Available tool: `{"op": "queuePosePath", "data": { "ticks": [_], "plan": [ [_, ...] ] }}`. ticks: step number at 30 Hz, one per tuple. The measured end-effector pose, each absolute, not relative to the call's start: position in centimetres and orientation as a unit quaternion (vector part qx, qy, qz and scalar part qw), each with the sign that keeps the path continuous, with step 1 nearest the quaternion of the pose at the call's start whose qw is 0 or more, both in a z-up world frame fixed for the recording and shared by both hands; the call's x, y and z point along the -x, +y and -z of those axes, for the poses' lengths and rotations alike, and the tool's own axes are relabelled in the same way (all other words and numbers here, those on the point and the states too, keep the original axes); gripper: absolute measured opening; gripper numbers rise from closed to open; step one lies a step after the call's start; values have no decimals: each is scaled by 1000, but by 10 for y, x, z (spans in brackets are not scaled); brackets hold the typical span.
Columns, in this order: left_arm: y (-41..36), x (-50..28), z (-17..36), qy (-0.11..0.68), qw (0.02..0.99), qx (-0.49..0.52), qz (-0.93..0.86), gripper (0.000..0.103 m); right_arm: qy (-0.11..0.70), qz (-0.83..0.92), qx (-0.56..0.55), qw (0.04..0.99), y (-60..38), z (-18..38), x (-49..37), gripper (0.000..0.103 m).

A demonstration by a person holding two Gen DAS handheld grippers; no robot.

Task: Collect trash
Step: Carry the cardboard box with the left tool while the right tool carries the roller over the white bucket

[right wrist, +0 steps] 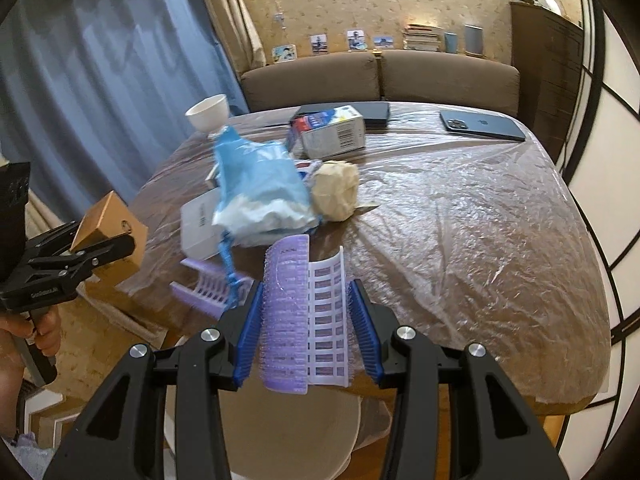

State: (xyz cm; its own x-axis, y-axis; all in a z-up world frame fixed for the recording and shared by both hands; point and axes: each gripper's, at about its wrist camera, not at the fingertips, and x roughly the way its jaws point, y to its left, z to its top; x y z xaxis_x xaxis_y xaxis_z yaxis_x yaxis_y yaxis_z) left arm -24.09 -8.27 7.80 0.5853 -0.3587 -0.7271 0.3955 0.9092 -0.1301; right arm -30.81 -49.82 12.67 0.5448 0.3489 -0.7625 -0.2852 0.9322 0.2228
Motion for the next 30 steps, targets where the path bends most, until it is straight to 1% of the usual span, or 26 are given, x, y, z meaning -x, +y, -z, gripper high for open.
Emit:
{"op": "queuePosePath", "data": {
  "ticks": [11,30],
  "plan": [
    [-92,277,-69,424,878,-25,222,73,448,-221,-25,866,-481,-126,340,42],
    [-108,303,-23,474,849,-31,231,73,509,-236,-9,828,-464,-68,367,43]
  ]
}}
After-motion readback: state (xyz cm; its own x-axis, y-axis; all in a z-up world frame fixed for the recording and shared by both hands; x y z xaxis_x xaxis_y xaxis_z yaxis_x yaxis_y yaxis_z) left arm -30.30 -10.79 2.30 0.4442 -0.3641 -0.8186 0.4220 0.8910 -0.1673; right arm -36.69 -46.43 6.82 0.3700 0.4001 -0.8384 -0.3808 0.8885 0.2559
